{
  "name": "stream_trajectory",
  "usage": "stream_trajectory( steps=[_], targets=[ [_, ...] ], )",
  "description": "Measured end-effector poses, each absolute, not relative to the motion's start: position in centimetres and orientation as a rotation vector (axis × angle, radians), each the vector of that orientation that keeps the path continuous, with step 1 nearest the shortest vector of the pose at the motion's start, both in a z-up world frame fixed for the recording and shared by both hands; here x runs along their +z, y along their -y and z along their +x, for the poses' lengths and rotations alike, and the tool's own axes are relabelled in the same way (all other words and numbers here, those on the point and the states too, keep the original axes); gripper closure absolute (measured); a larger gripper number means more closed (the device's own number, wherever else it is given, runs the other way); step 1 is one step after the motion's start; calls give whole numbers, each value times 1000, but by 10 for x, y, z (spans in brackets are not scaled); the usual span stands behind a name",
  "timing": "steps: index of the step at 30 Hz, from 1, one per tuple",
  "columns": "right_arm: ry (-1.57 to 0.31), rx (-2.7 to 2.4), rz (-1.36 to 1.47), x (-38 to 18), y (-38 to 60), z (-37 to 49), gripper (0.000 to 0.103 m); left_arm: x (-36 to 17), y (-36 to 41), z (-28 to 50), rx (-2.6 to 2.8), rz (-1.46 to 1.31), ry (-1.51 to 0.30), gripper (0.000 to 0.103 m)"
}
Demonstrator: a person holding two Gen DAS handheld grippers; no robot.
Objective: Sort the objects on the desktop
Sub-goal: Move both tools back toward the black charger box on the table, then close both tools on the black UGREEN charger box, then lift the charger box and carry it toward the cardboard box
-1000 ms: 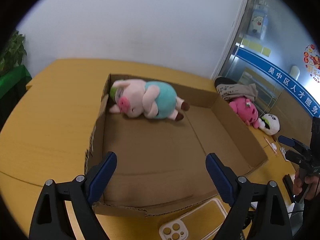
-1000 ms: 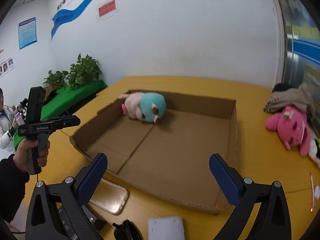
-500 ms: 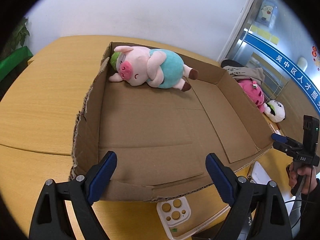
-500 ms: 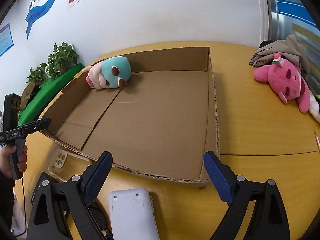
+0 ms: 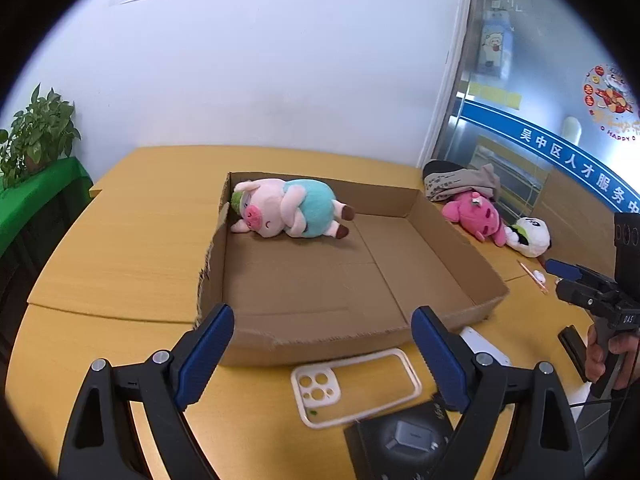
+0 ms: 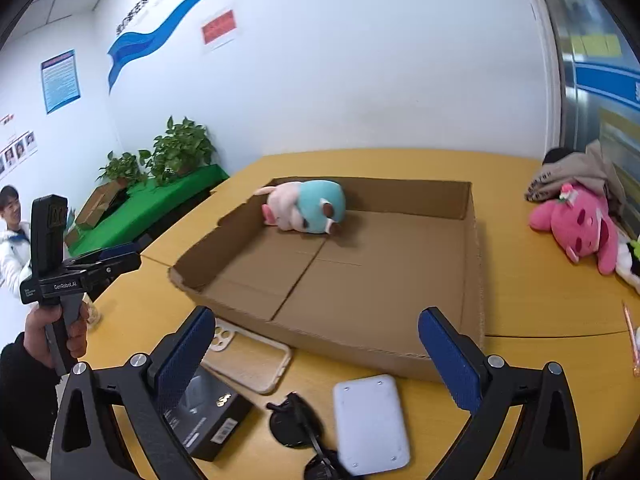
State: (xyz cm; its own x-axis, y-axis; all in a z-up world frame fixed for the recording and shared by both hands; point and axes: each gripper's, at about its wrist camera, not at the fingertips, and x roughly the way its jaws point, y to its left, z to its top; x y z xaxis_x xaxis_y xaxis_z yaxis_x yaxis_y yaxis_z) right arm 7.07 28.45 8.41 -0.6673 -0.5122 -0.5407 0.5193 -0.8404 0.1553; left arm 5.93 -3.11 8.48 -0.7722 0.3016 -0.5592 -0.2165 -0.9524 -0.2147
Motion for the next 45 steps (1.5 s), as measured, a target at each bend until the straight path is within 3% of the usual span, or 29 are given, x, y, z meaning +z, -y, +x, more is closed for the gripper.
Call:
stream_trajectory(
  steps=[2,3,4,5,6,7,8,9,10,11,13,15,28,35,45],
  targets=[
    [-27,-2419,763,82,-276,84,25,80,30,67,2689,-899,236,14],
    [-23,-2388,774,79,-271,88,57,78,30,70,2679,-907,259,20],
    [-16,-2360,796,75,-268,91,67,74,31,73,2654,-924,291,41],
    [-15,-2348,810,71,-266,93,67,70,31,75,2634,-941,318,70],
    [-15,-2338,824,68,-265,95,67,66,31,76,2615,-959,343,79],
    [-10,-2323,838,64,-263,97,61,62,30,78,2604,-978,355,82],
    [-2,-2315,847,61,-262,99,52,59,29,81,2597,-988,352,82],
    [8,-2311,857,57,-261,101,27,56,26,83,2594,-996,341,81],
    [21,-2309,869,53,-259,104,11,54,24,85,2594,-1004,336,74],
    [28,-2301,873,50,-259,106,9,52,22,86,2588,-1015,337,59],
    [30,-2247,893,42,-252,113,9,47,20,90,2569,-1028,344,35],
    [-9,-2159,932,28,-235,124,9,41,19,92,2539,-1024,379,28],
    [-165,-2005,1117,-77,-156,135,9,-43,-5,75,2310,-1299,456,30],
    [-227,-2080,1056,-82,-147,136,13,-53,-5,80,2263,-1267,550,32],
    [-285,-2153,1011,-66,-141,151,19,-25,-21,93,2378,-1208,464,36]
  ],
)
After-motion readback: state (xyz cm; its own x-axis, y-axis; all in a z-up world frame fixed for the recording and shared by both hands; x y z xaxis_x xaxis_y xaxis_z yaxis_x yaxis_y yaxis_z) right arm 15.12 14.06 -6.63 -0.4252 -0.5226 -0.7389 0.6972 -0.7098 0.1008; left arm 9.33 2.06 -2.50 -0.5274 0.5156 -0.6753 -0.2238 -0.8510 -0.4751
